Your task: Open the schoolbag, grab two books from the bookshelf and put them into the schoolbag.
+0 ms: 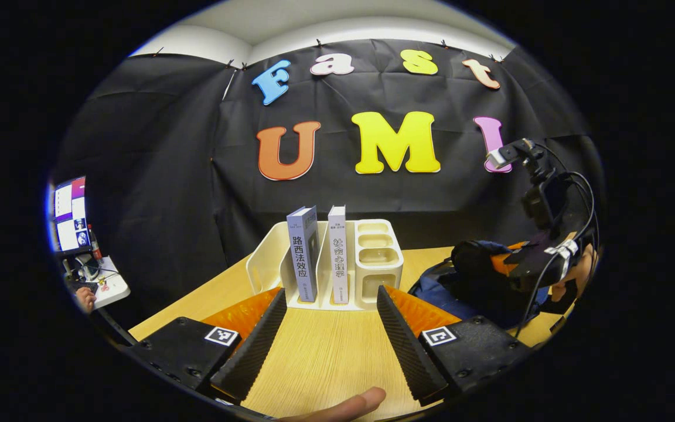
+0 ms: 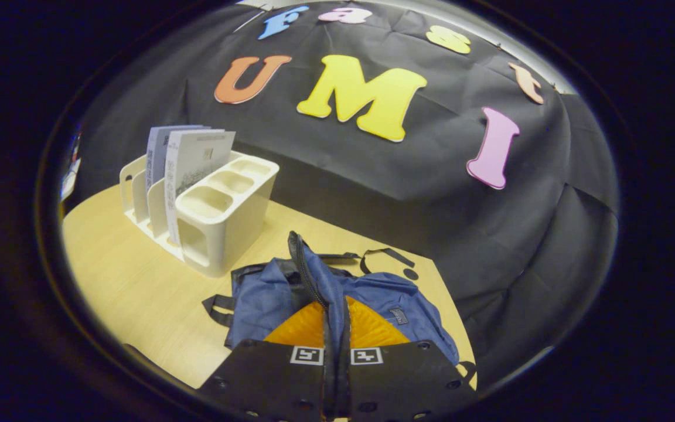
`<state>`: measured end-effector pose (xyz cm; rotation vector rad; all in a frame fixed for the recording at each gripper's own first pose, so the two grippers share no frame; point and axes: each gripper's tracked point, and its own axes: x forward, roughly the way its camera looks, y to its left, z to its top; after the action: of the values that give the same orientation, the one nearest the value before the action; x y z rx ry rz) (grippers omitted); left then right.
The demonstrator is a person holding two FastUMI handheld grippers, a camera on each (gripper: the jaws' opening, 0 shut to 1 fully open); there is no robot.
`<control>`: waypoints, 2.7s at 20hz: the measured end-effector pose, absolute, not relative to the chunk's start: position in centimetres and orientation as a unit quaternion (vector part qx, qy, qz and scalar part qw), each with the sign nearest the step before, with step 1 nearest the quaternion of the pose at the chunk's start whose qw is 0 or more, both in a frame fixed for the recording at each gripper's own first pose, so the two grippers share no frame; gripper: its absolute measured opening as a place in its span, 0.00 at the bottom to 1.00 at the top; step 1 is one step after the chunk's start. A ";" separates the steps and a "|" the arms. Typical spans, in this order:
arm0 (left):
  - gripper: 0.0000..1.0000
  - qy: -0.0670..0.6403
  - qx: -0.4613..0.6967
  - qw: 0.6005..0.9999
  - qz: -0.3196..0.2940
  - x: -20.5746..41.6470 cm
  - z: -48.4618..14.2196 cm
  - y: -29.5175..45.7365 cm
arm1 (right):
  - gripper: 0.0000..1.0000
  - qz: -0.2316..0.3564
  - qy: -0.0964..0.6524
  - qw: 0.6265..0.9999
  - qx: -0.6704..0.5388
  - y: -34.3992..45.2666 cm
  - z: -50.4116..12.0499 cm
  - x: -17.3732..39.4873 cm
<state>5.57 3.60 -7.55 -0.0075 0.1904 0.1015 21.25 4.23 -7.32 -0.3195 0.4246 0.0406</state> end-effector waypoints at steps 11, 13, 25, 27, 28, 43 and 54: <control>0.99 0.120 0.001 0.992 0.027 10.6 -8.8 3.1 | 0.02 0.053 0.168 0.977 -0.118 -1.5 -2.1 22.8; 0.99 0.119 0.003 0.992 0.027 12.2 -8.2 3.6 | 0.02 0.059 0.169 0.978 -0.105 -2.2 -1.5 23.0; 0.98 0.114 -0.021 0.993 -0.001 23.8 -3.2 2.6 | 0.02 0.067 0.173 0.980 -0.077 -6.9 1.4 24.8; 0.98 0.120 -0.021 0.993 0.000 26.0 -2.6 2.8 | 0.02 0.073 0.176 0.979 -0.078 -7.1 1.5 24.9; 0.98 0.119 -0.017 0.993 0.007 27.1 -2.2 3.3 | 0.02 0.073 0.178 0.978 -0.080 -7.2 1.3 24.9; 0.94 0.262 0.067 0.963 -0.002 38.4 -6.6 5.6 | 0.02 0.118 0.165 0.977 -0.066 -7.0 0.5 24.5; 0.66 0.414 0.140 0.899 -0.015 38.4 -10.7 4.7 | 0.02 0.137 0.170 0.975 -0.044 -7.7 -1.7 24.4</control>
<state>38.42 4.68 -10.74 0.2895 0.8567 -0.0312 24.36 -7.69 -1.72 -0.0888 0.3424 0.2765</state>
